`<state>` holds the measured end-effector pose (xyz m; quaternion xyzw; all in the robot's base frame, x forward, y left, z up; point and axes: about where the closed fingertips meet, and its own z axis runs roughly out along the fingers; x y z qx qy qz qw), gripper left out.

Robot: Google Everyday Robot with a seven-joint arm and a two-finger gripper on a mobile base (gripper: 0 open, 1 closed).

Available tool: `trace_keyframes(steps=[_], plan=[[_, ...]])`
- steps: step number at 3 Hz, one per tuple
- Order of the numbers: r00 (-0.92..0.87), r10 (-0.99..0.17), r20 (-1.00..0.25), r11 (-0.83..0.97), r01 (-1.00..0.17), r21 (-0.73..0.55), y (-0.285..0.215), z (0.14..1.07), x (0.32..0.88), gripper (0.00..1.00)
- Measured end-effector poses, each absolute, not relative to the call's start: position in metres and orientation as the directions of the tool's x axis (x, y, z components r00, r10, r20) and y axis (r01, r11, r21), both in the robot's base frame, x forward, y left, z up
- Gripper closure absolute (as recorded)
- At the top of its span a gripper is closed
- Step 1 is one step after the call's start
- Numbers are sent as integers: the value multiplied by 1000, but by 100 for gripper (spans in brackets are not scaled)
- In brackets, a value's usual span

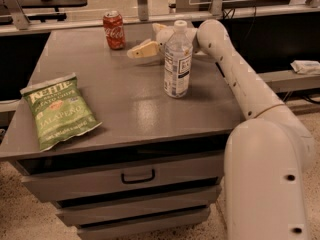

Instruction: Pick coke can

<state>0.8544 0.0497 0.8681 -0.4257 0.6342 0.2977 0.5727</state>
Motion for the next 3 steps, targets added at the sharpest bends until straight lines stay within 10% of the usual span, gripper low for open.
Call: trace_keyframes(steps=[3], plan=[[44, -374, -926, 603, -747, -279, 98, 891, 886, 0]])
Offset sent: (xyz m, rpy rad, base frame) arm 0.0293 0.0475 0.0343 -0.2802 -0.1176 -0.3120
